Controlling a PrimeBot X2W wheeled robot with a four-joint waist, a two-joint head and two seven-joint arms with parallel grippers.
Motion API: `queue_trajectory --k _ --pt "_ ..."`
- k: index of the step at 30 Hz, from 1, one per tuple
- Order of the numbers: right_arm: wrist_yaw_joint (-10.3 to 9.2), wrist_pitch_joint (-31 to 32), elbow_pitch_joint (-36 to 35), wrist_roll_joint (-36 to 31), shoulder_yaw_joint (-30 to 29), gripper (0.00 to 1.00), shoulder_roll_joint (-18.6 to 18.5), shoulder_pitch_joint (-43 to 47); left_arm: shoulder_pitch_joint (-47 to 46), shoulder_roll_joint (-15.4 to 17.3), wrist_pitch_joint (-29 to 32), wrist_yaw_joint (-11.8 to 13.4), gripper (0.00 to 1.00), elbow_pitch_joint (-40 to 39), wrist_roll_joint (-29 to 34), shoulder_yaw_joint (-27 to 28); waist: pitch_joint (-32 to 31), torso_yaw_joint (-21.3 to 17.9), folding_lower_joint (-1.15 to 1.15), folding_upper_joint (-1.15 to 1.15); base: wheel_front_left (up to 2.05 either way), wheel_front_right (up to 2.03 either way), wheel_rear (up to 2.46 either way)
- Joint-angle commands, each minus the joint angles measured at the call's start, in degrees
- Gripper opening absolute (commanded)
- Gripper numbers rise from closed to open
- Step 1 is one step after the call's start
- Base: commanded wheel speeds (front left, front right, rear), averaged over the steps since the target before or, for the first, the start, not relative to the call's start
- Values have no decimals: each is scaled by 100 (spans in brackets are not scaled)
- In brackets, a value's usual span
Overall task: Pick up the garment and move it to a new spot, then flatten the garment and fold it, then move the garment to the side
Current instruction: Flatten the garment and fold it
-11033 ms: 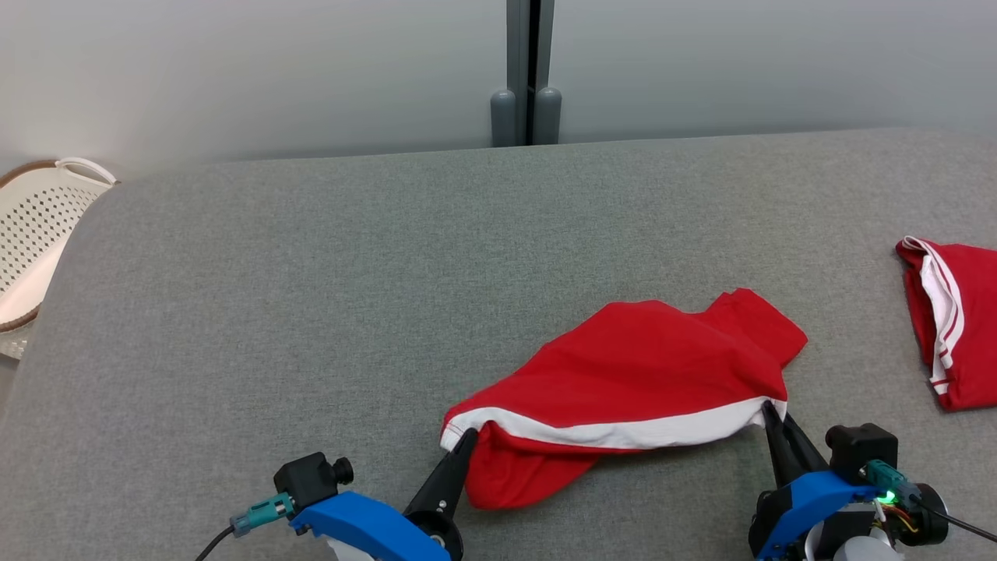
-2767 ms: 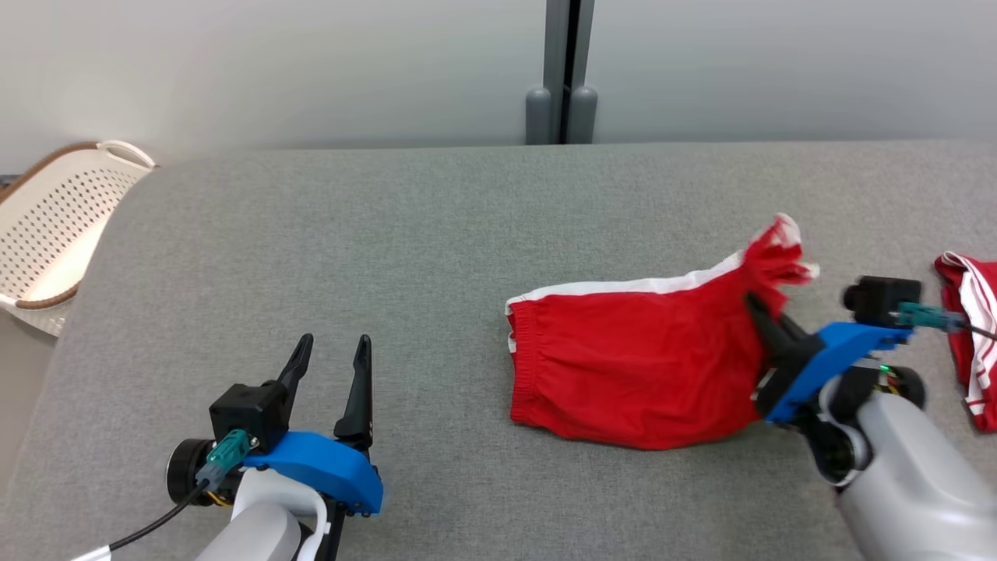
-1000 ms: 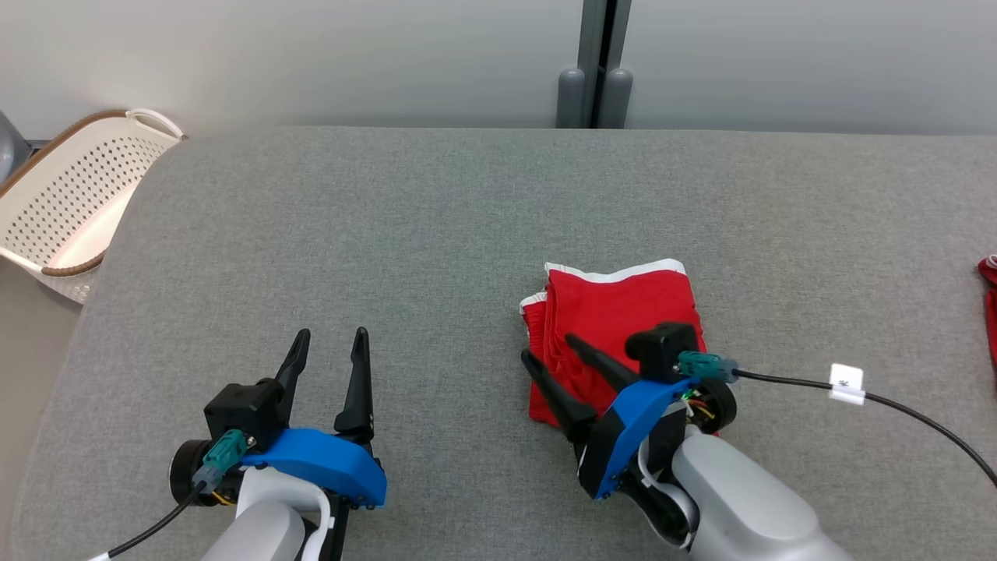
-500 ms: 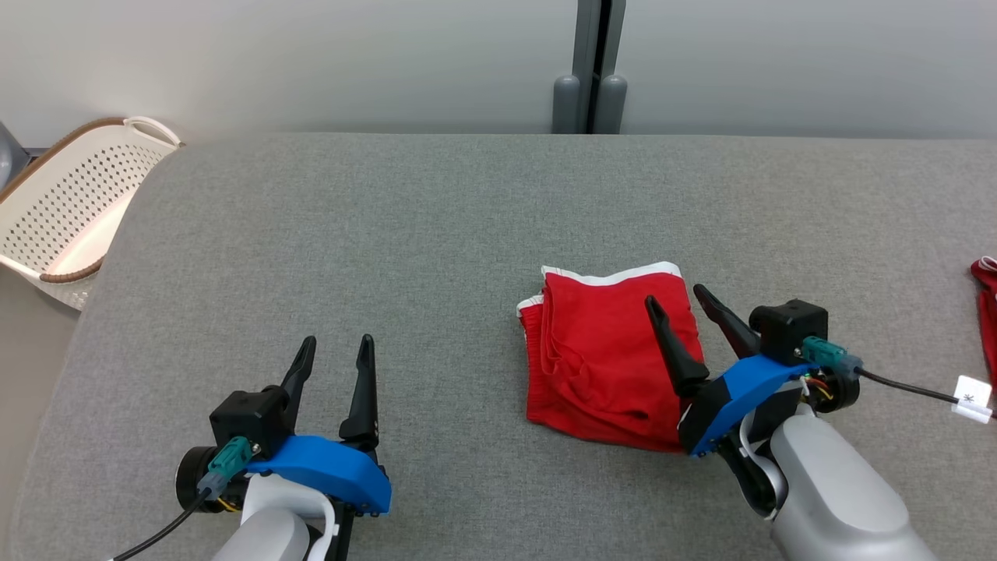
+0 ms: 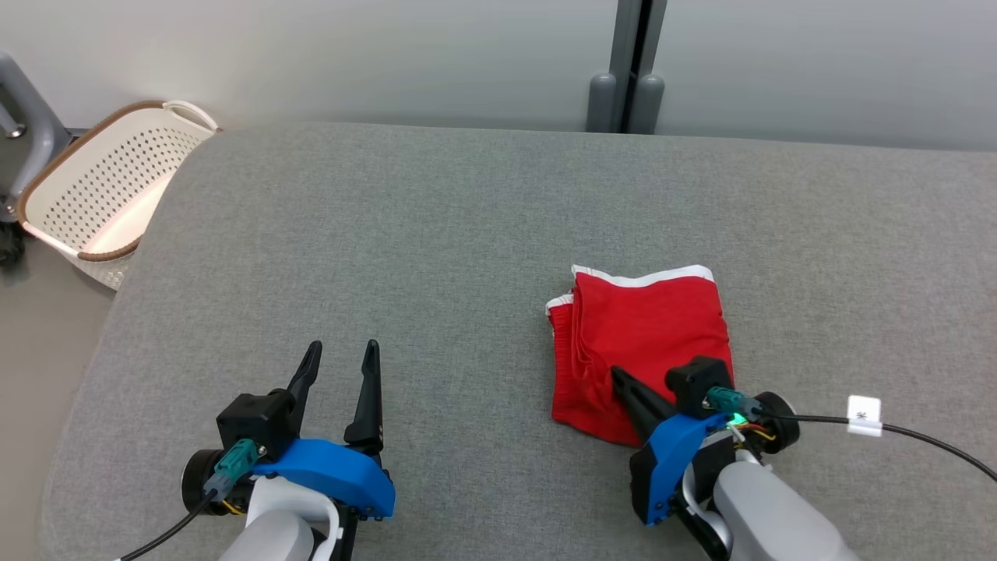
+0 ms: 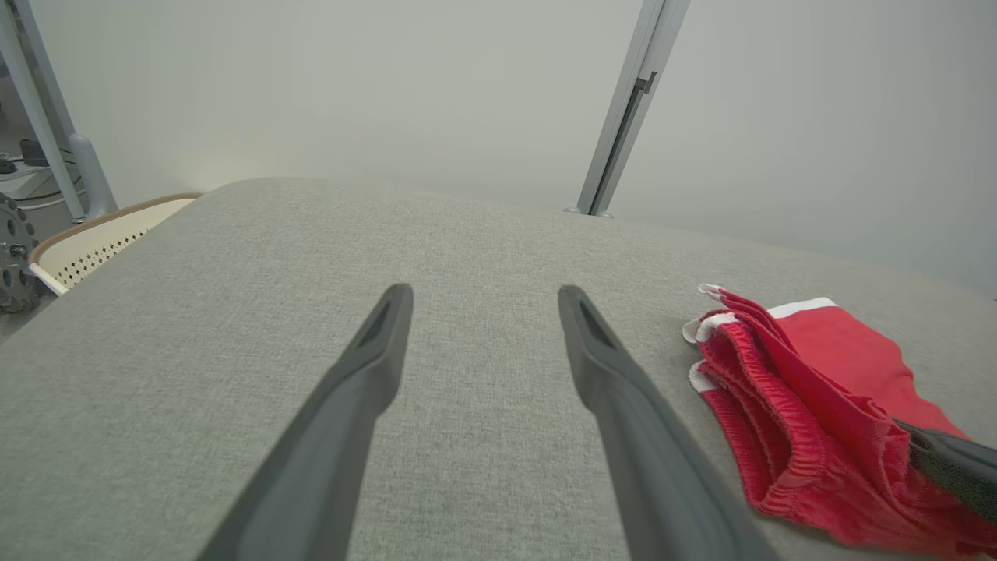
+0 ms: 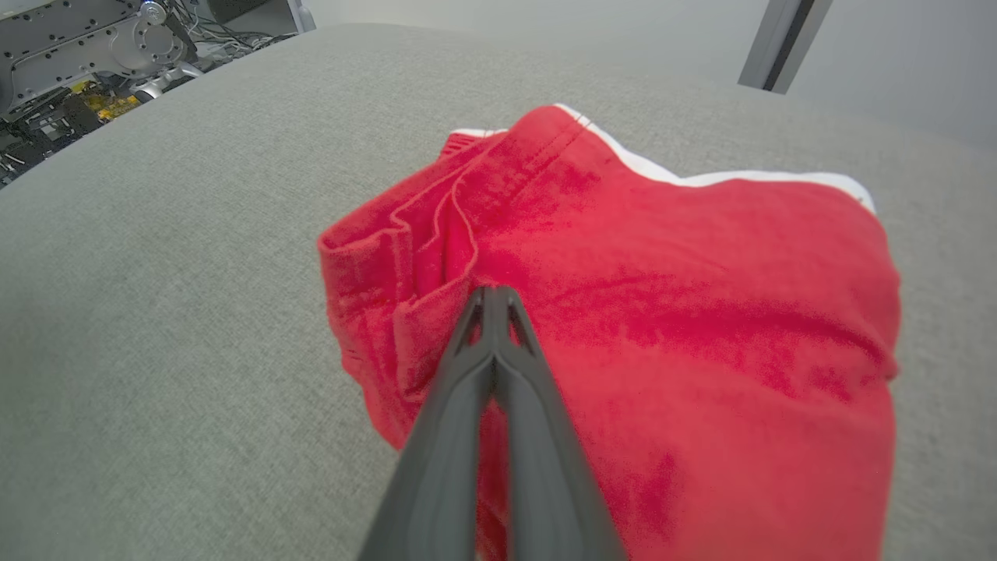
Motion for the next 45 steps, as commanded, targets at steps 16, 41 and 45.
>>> queue_trajectory --k 16,41,45 --pt "2 -155 244 815 1522 0 88 -293 66 -41 -27 -21 100 31 57 34 -8 139 0 -1 0 0 0" --pt "1 -320 -1920 -265 -1231 100 86 994 212 -227 -26 -107 100 -2 444 437 -497 -587 0 -1 0 0 0" --pt "2 -320 -2282 -455 -1868 100 89 1485 336 -293 -27 -167 100 64 590 542 -568 -705 0 -1 0 0 0"
